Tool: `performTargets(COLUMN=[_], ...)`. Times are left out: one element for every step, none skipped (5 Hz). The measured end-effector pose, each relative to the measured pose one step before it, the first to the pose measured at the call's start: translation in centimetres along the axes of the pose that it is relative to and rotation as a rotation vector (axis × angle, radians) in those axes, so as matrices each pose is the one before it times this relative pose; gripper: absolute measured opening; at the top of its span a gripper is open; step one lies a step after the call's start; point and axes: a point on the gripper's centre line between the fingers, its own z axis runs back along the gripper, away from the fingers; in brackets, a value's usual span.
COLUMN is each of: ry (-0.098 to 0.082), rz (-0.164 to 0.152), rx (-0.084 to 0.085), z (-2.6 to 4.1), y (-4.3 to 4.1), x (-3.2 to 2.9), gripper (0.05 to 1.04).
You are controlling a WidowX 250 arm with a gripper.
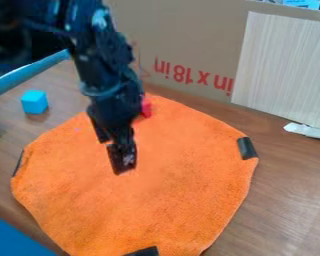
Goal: Fold the cloth from the bottom right to the top left
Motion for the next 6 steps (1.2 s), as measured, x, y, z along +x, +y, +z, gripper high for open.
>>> performTargets(ry=[-0.0024, -0.0066, -0.0070, -0.0131, -0.0043, 0.0164], rz=[-0.0495, -0.0282, -0.0247, -0.0248, -0.0183, -0.0032], rx=[0.0004, -0.0027, -0.0117, -0.0072, -0.0044, -0.0093], z=[-0.361, -0.066, -0.156, 0.251, 0.029, -0.342], y=[-2.149, -1.585, -1.701, -1.570, -1.357, -0.907], x=[-0.666, -0.275, -0.215, -0.071, -0.231, -0.348], gripper=[1.000, 1.000, 1.000, 0.999, 1.000, 1.000])
